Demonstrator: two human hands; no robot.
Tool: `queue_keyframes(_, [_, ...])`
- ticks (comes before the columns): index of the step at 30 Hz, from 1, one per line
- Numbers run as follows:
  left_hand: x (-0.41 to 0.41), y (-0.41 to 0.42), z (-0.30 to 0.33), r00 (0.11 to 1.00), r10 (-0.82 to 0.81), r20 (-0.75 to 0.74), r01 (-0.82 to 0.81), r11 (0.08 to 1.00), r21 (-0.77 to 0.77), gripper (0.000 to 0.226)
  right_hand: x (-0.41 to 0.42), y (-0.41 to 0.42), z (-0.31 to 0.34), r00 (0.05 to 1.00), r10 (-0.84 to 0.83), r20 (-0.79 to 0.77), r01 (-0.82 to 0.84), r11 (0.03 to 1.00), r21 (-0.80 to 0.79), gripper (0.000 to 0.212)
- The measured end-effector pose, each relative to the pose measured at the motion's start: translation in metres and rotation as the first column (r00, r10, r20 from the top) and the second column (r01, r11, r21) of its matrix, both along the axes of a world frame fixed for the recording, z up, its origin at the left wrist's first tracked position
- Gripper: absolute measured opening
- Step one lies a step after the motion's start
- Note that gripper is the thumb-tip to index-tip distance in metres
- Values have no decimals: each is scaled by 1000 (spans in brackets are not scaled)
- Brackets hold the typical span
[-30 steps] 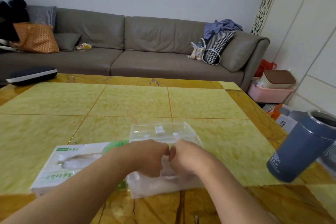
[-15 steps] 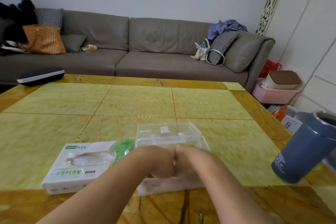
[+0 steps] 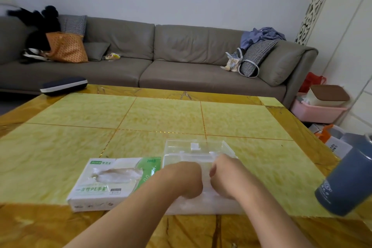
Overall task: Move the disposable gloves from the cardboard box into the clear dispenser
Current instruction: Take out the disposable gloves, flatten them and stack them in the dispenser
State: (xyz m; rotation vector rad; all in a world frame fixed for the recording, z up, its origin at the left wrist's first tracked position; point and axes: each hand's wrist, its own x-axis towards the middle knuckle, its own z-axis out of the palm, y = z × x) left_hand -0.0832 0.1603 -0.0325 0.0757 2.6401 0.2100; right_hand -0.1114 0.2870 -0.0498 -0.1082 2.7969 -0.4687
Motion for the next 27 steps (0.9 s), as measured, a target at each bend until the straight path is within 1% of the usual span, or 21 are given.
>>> queue_keyframes(2, [10, -5, 6, 989, 18, -147, -11, 999, 47, 36, 7, 0, 5, 997, 4, -71, -5, 1000, -12, 34])
queue_keyframes(5, [30, -23, 15, 939, 33, -344, 46, 974, 221, 52, 14, -5, 13, 979, 23, -204, -29, 999, -28, 30])
queue_keyframes(7, [41, -44, 18, 866, 131, -483, 26, 952, 306, 47, 20, -12, 20, 963, 6, -270, -26, 997, -70, 31])
queue_keyframes(9, [50, -75, 16, 763, 258, -592, -87, 949, 302, 32, 27, -20, 24, 938, 1, -347, -39, 994, -102, 33])
queue_keyframes(10, [55, -93, 14, 720, 316, -618, -165, 943, 289, 22, 31, -25, 24, 919, 24, -393, -76, 990, -117, 34])
queue_keyframes(11, [59, -111, 8, 704, 362, -611, -254, 932, 260, 11, 36, -31, 24, 898, 65, -436, -135, 982, -130, 36])
queue_keyframes(12, [62, -126, 4, 705, 395, -590, -336, 918, 213, 5, 42, -37, 24, 876, 122, -467, -206, 969, -133, 40])
queue_keyframes(13, [66, -138, -1, 717, 418, -558, -408, 901, 151, 18, 49, -45, 23, 848, 194, -493, -285, 952, -115, 44])
queue_keyframes(14, [68, -145, -6, 745, 426, -513, -454, 888, 78, 31, 55, -52, 22, 812, 270, -518, -362, 929, -82, 46])
queue_keyframes(15, [70, -150, -12, 764, 439, -472, -480, 877, 39, 42, 60, -61, 20, 768, 352, -535, -437, 899, -36, 47])
queue_keyframes(17, [67, -153, -19, 782, 445, -437, -491, 871, 8, 54, 69, -75, 15, 694, 491, -527, -552, 832, 49, 44])
queue_keyframes(18, [64, -154, -22, 784, 443, -435, -490, 872, 4, 55, 73, -81, 11, 673, 543, -503, -591, 803, 77, 43])
queue_keyframes(20, [58, -157, -25, 794, 436, -423, -483, 875, -4, 51, 78, -93, 3, 650, 619, -440, -638, 759, 125, 42])
queue_keyframes(22, [53, -159, -25, 807, 419, -415, -465, 885, -12, 40, 79, -98, -4, 635, 658, -406, -655, 736, 170, 41])
queue_keyframes(24, [52, -161, -26, 812, 408, -418, -446, 895, 7, 31, 79, -100, -7, 634, 664, -397, -649, 736, 195, 40])
queue_keyframes(27, [51, -165, -29, 818, 380, -431, -400, 915, 48, 28, 78, -100, -6, 653, 660, -372, -647, 741, 178, 44])
